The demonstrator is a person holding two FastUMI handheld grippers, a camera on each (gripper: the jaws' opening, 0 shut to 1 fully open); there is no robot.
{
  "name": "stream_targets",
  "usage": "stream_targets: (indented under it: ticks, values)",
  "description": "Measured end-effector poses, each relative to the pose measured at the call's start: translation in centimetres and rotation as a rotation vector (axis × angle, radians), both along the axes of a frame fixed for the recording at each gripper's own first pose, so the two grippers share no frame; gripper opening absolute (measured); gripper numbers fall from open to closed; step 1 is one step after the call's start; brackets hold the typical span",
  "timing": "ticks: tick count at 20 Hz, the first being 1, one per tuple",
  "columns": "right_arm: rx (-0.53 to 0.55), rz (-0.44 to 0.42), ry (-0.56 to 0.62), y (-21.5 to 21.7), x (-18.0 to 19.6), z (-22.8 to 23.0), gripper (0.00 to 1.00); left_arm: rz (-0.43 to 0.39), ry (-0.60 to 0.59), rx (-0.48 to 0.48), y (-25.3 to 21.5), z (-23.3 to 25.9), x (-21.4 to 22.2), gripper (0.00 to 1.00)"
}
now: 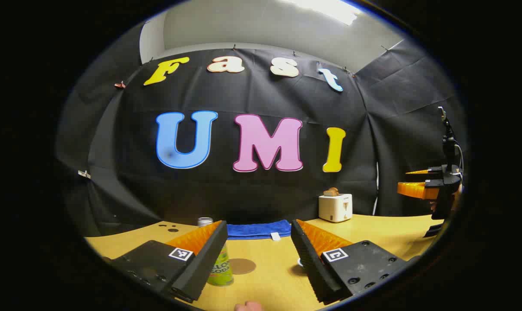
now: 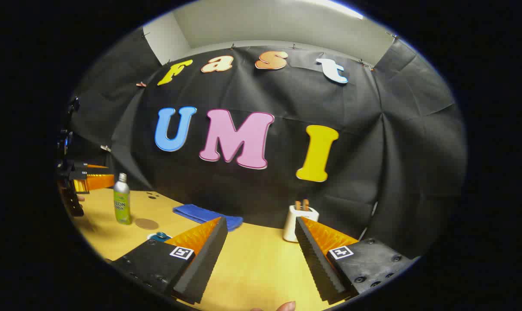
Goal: Open the teacup lid with one hand, grasp the water bottle and pour water into the teacup with the other hand; after pouring, place the water bottle on the coaster and then close the teacup lid.
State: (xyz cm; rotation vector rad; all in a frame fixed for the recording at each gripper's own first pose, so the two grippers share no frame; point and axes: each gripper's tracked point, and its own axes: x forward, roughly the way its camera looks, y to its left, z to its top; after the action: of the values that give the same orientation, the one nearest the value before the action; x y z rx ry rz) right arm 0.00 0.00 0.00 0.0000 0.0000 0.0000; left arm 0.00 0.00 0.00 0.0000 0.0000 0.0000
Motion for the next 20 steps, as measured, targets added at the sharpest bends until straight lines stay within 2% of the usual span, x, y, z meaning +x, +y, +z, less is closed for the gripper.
stream_targets:
  ticks: [4,12,18,20]
  values:
    - [0.076,0.069,-0.001,3.5,1.8,0.1,0.97,0.028,0.016,-0.019,2.4,-0.9,-0.7,0.93]
    - [0.126,0.212,0.036,10.7,4.2,-1.2,0.98,0.069,0.060,0.004,6.3,-3.0,-0.9,0.94]
    - [0.144,0.344,0.195,16.7,6.1,-5.8,0.96,0.080,0.101,0.015,7.9,-5.0,-0.6,0.94]
    - [0.147,0.384,0.276,18.4,6.8,-8.1,0.91,0.083,0.111,0.024,8.2,-5.3,-0.5,0.94]
